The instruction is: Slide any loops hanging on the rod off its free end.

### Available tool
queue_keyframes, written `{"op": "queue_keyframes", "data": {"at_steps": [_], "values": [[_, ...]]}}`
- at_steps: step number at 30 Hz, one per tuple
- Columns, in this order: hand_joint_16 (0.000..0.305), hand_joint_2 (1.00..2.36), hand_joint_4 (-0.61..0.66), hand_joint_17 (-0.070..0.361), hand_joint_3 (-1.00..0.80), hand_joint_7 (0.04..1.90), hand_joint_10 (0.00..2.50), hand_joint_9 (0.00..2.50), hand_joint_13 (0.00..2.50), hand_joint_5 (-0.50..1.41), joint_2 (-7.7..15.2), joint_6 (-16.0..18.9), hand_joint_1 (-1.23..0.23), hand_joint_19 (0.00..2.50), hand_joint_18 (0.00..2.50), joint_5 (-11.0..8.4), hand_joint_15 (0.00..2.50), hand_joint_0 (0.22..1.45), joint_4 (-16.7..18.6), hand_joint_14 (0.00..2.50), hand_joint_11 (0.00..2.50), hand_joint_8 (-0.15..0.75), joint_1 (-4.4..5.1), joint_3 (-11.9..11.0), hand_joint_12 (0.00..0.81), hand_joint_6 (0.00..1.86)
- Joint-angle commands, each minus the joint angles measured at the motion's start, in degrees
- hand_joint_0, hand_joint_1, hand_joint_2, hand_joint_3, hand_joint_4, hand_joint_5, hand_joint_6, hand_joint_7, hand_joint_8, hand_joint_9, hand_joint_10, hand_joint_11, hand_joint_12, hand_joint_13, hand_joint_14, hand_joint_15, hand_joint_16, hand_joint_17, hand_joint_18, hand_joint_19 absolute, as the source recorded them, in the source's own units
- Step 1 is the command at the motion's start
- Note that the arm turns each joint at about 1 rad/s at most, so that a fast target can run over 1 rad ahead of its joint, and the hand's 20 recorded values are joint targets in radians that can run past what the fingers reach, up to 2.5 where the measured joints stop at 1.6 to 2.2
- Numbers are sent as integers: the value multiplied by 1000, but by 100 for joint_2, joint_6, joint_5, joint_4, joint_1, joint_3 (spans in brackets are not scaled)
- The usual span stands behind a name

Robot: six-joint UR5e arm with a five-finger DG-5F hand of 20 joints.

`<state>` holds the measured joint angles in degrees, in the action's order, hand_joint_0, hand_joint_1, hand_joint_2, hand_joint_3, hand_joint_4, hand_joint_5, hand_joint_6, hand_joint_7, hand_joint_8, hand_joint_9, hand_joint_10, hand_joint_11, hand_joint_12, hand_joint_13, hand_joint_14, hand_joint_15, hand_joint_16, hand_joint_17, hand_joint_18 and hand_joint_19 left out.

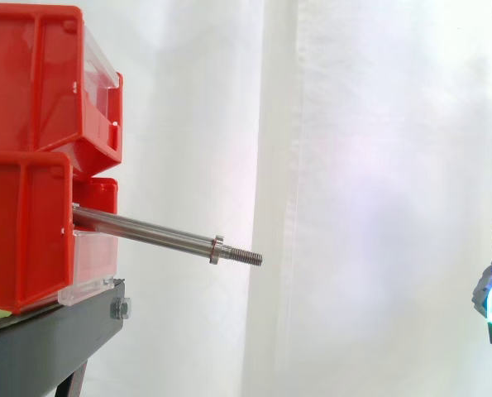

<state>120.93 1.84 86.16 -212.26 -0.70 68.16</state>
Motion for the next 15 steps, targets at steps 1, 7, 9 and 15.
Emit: {"op": "queue_keyframes", "data": {"at_steps": [1, 7, 9, 15], "values": [[46, 1011, 84, 103, -326, 859, 11, 832, 636, -170, 1, 1, -823, 437, 685, 6, 189, 647, 0, 7, 318, 256, 0, -5, 339, 900], [46, 1009, 96, 103, -372, 855, 10, 824, 633, -170, 1, 1, -802, 438, 682, 6, 189, 649, 0, 7, 301, 258, 0, 4, 338, 893], [46, 1008, 99, 103, -408, 857, 11, 817, 629, -172, 1, 1, -802, 428, 673, -3, 188, 655, 0, 7, 309, 257, 9, -5, 340, 885], [46, 1002, 109, 102, -468, 835, 11, 802, 621, -173, 1, 1, -832, 414, 672, -3, 182, 671, 0, 7, 308, 251, 18, 4, 339, 877]]}}
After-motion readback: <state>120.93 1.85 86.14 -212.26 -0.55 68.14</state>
